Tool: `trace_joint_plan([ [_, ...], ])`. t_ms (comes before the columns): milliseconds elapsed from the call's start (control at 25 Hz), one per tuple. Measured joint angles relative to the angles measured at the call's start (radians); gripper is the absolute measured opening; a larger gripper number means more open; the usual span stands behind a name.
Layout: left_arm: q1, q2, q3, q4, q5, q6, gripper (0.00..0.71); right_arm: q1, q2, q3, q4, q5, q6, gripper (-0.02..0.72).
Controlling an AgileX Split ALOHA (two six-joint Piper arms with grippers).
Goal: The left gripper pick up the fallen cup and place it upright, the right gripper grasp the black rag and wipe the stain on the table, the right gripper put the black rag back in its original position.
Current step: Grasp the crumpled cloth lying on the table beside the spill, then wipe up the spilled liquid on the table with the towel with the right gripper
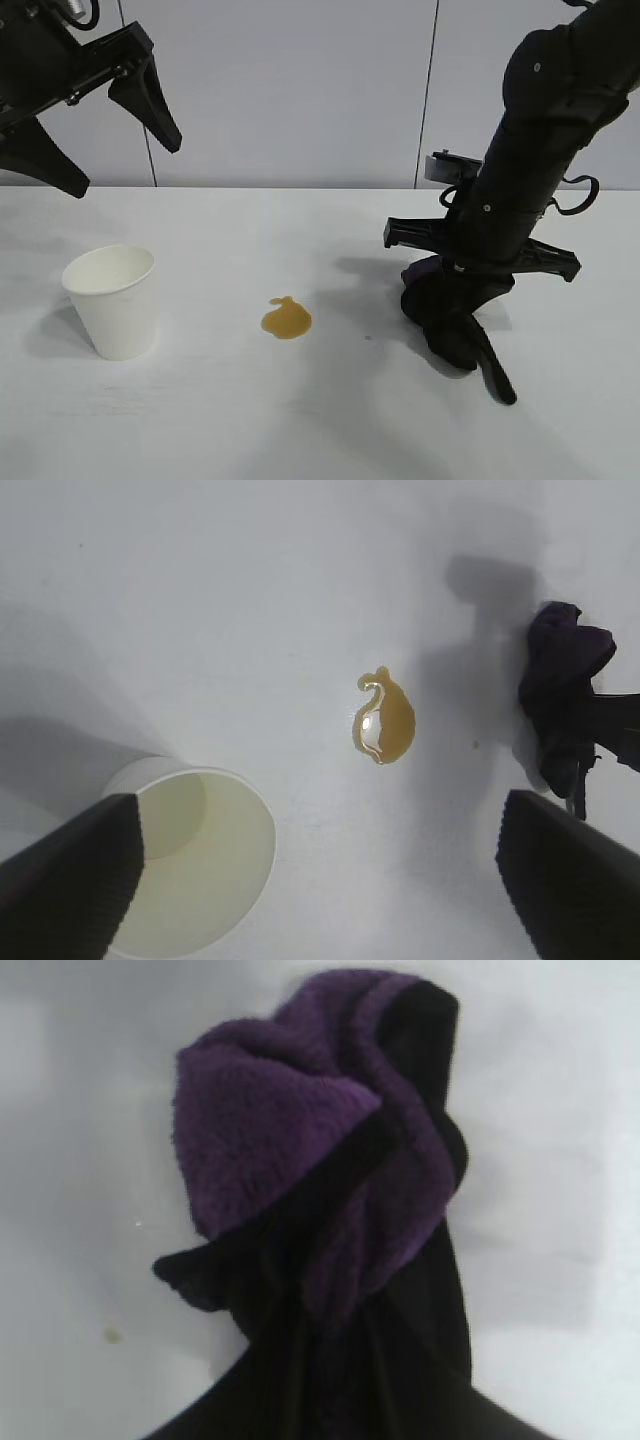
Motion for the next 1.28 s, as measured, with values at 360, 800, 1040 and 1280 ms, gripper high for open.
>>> trace_joint_plan([
  [360,0.0,0.0,0.0,0.0,0.01,0.0,0.693,0.208,-0.031,-0.148,0.049,0.021,-0.016,0.064],
  [800,0.0,0.0,0.0,0.0,0.026,0.0,0.693,0.281,0.158,-0.23,0.051,-0.007,-0.07,0.064],
  [1040,0.0,0.0,0.0,0.0,0.026,0.0,0.693,0.281,0.237,-0.313,0.024,-0.017,-0.034,0.064],
  [1280,0.0,0.0,0.0,0.0,0.026,0.0,0.693,0.237,0.266,-0.357,-0.1,-0.053,0.12,0.064],
])
